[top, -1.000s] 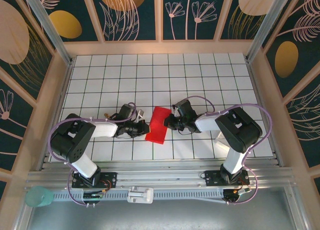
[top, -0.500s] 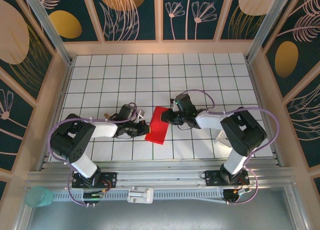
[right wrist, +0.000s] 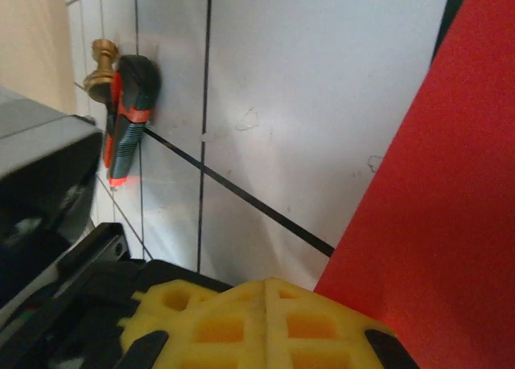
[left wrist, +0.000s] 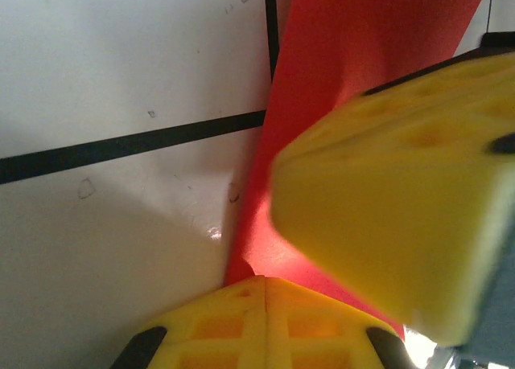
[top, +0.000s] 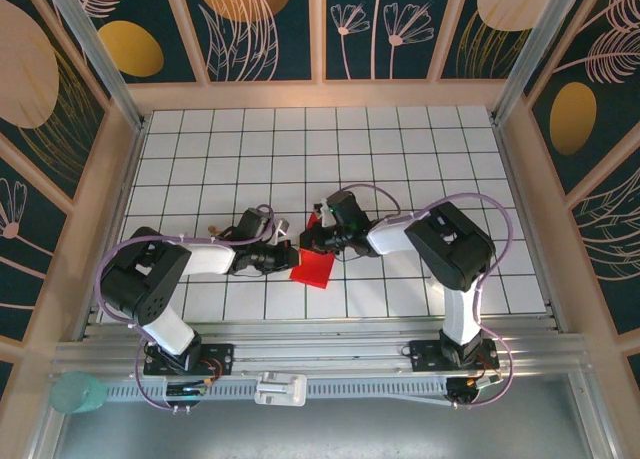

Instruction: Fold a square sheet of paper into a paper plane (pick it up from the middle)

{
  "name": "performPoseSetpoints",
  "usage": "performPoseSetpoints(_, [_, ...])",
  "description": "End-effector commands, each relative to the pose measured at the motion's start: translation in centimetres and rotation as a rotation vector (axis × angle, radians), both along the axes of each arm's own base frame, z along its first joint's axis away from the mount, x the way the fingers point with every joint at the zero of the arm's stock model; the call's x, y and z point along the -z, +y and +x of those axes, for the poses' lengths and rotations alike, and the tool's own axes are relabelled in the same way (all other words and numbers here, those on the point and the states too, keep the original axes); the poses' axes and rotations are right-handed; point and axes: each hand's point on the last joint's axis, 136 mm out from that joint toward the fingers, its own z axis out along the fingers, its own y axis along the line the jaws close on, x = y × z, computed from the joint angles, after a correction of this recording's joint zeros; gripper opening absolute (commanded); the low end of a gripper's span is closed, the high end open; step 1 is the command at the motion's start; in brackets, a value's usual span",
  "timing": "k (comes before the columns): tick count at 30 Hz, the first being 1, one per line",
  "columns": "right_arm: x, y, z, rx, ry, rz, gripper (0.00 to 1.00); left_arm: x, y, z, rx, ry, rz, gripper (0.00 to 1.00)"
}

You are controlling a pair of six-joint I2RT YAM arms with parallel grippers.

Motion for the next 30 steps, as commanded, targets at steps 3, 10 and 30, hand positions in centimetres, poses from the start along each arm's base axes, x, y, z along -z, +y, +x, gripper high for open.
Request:
performPoseSetpoints(3, [1.8,0.0,0.7,0.031,0.033,-0.072,0.0,5.6,4.6,-3.6,-0.022,0.144,0.25,0.0])
performPoseSetpoints(10, [3.9,-2.9,3.6,0.141,0.03,-0.183,0.0,7.5,6.5,-5.3,0.026,0.178,0.349,0.0])
performPoseSetpoints(30, [5.1,-6.3,11.6,0.329,0.005,-0.257,0.0,8.4,7.6,-6.0,0.056,0.176,0.424,0.0])
